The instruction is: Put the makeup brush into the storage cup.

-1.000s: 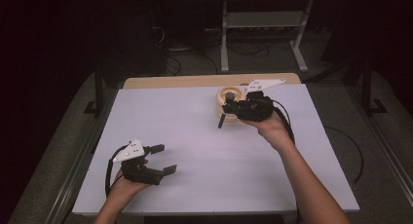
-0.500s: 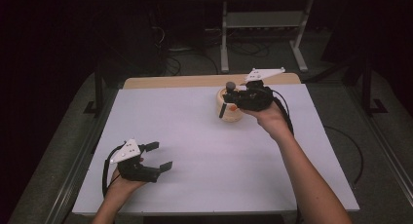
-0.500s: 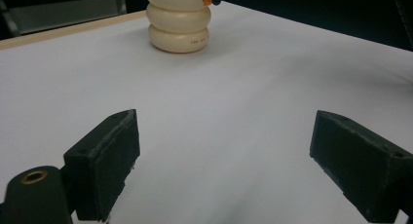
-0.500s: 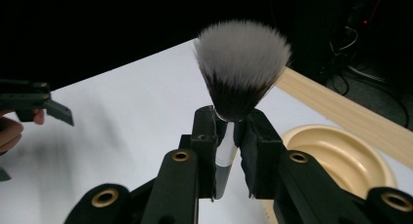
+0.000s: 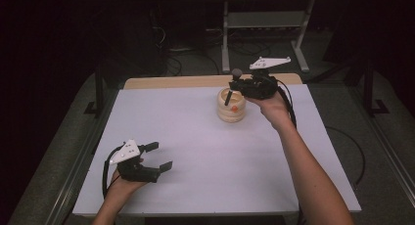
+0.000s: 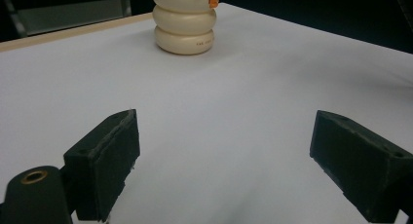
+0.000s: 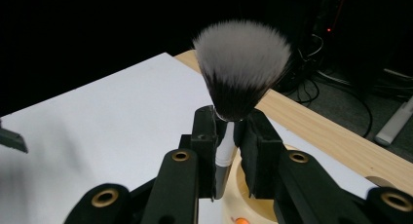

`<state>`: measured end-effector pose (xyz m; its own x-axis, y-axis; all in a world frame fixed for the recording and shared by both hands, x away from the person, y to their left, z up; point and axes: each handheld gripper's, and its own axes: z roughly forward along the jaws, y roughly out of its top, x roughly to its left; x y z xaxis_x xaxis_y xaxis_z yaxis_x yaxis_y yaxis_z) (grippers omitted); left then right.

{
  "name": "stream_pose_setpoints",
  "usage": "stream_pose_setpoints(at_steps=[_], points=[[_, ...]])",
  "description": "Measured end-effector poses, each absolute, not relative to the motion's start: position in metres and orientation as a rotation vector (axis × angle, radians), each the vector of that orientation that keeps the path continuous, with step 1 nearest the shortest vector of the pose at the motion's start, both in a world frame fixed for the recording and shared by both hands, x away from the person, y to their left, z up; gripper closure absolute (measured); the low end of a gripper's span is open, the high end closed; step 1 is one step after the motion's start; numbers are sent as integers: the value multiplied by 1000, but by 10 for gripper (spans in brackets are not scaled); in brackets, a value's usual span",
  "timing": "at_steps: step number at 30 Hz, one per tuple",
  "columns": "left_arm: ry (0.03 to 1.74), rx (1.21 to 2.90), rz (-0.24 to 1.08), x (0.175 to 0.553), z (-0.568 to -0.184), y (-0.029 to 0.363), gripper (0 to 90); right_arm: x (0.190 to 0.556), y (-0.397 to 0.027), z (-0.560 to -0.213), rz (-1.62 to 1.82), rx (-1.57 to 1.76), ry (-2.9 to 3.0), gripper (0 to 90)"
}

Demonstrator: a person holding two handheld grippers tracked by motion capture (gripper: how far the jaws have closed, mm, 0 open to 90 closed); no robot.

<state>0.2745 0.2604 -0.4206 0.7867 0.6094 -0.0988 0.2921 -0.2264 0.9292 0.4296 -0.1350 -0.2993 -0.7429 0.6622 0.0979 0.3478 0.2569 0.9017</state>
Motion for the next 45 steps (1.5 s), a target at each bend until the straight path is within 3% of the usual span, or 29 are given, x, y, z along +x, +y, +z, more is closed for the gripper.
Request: stream_pose_setpoints(at_steps=[23, 45], points=[[697, 1819, 344, 275, -420, 262, 105, 441, -147, -303, 1498, 997, 2106, 759], [690, 1819, 328, 274, -421, 258, 105, 457, -133, -325, 1364, 1035, 2179, 759]])
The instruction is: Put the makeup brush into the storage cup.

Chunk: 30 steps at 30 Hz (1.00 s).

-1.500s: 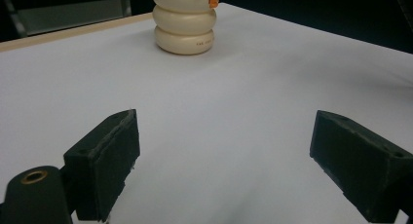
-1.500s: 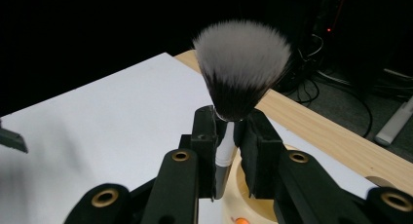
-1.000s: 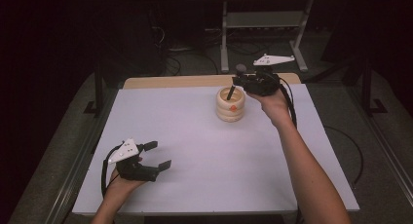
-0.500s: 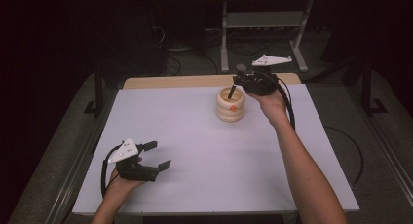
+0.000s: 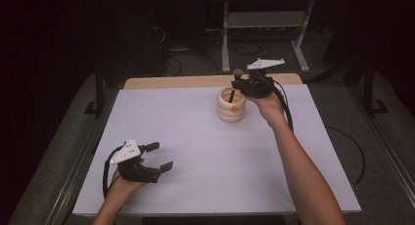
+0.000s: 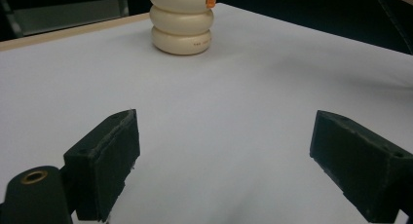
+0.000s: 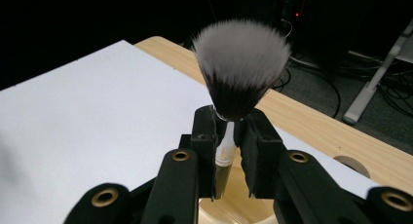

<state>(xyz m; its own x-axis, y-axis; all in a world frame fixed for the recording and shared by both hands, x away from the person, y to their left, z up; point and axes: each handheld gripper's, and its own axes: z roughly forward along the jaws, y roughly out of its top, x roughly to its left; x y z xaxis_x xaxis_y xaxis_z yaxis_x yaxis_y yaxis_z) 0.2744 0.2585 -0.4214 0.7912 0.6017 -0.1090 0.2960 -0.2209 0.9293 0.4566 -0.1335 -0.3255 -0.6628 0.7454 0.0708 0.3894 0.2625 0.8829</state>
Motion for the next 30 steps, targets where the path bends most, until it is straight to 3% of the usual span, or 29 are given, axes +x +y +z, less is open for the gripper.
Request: stream_pose_setpoints(at_steps=[12, 13, 16, 18, 23, 30], points=[[682, 1831, 333, 275, -421, 258, 105, 462, -126, -335, 1290, 1050, 2229, 751], [685, 1833, 330, 274, -421, 258, 105, 463, -127, -336, 1285, 1044, 2230, 682], [684, 1833, 331, 275, -421, 259, 105, 464, -128, -339, 1297, 1071, 2184, 344], [686, 1833, 331, 275, -421, 259, 105, 465, -131, -339, 1307, 1090, 2138, 244], [684, 1836, 332, 275, -421, 259, 105, 461, -137, -337, 1330, 1110, 2095, 162], [687, 1830, 330, 275, -421, 259, 105, 454, -150, -335, 1335, 1111, 2082, 133]])
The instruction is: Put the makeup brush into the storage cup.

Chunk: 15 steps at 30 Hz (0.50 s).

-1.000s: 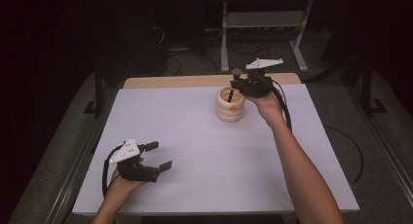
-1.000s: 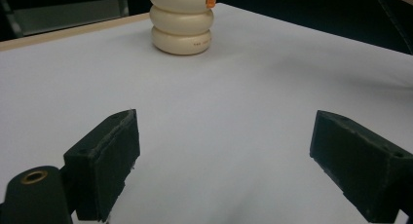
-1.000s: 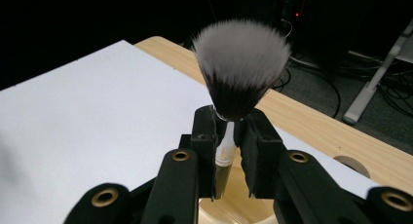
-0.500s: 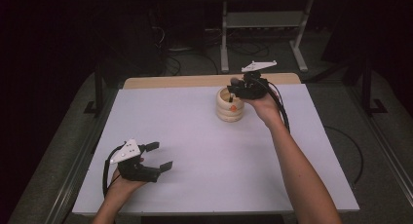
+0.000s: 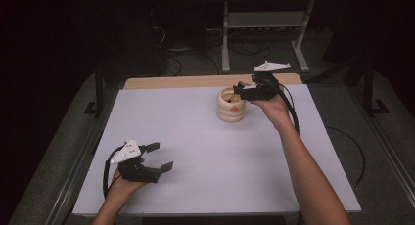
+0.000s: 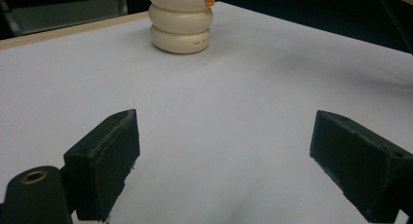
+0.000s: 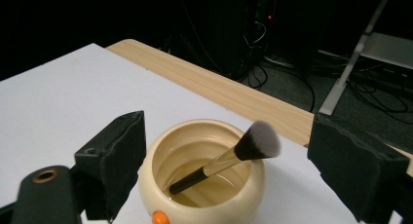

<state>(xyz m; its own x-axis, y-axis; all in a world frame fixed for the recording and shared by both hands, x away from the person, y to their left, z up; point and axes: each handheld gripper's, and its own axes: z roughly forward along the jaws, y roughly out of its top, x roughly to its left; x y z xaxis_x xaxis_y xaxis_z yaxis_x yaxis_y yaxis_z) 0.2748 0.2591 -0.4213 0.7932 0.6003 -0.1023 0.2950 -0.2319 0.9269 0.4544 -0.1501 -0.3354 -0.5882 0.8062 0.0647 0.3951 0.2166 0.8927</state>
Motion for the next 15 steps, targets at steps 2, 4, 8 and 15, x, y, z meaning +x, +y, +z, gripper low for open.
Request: stream_pose_setpoints(at_steps=[2, 4, 8, 15], points=[[690, 1826, 328, 275, -421, 259, 105, 452, -154, -336, 1343, 1108, 2084, 131], [693, 1824, 327, 274, -421, 259, 105, 449, -157, -337, 1350, 1107, 2085, 128], [698, 1820, 329, 274, -421, 259, 105, 444, -162, -339, 1368, 1100, 2084, 116], [692, 1817, 333, 275, -419, 258, 105, 434, -167, -341, 1399, 1077, 2099, 89]])
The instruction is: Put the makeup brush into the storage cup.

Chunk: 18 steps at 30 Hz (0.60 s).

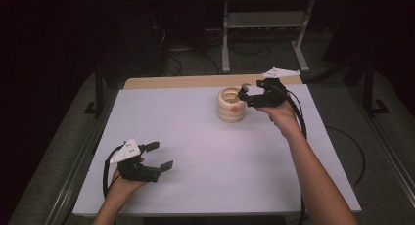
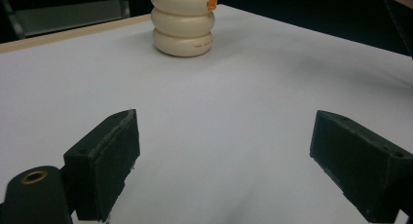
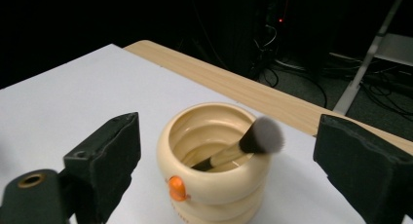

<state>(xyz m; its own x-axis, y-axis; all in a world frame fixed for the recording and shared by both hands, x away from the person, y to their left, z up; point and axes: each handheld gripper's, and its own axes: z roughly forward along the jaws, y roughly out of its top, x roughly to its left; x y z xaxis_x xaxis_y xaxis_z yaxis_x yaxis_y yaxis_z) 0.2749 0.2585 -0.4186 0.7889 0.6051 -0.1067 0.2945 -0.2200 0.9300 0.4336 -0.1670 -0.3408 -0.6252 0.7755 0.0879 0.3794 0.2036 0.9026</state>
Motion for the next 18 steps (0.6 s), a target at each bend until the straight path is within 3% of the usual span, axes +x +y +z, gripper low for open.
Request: stream_pose_setpoints(at_steps=[18], points=[[694, 1800, 330, 274, -418, 260, 105, 409, -167, -347, 1454, 1033, 2144, 6]])
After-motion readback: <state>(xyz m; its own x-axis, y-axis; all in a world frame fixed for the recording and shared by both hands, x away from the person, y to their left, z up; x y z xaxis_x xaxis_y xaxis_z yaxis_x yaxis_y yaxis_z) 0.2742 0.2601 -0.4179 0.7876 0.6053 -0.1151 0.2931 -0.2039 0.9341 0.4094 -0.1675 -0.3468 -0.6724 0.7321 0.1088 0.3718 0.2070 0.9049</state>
